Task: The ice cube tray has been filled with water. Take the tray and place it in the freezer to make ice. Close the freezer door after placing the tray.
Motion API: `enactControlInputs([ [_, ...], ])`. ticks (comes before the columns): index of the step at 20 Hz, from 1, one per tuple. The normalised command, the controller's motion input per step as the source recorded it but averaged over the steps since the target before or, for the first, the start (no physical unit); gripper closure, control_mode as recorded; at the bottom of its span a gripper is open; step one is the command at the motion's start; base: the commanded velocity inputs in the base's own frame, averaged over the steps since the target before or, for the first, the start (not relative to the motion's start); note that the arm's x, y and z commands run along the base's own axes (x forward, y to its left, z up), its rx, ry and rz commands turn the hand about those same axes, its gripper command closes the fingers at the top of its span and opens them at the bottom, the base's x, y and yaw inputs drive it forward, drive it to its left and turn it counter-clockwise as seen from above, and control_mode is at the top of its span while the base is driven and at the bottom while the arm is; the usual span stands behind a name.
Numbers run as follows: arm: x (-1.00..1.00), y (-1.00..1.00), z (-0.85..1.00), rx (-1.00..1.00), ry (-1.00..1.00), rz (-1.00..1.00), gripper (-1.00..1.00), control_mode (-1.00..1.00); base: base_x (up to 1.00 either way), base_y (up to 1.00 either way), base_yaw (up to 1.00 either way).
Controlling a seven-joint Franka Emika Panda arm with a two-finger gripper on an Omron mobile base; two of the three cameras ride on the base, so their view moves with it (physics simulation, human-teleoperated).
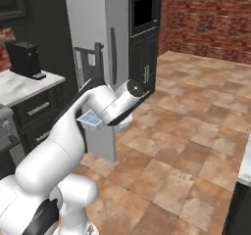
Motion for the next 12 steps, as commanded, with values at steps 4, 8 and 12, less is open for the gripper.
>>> enactControlInputs([
  [4,0.00,0.00,0.00,0.00,0.00,0.00,1.00,1.00,0.80,0.29,-0.23],
  [8,0.00,0.00,0.00,0.00,0.00,0.00,1.00,1.00,0.85,-0.06,-0.08],
  [12,0.00,0.00,0.00,0.00,0.00,0.00,1.00,1.00,0.87,-0.15,-0.04],
])
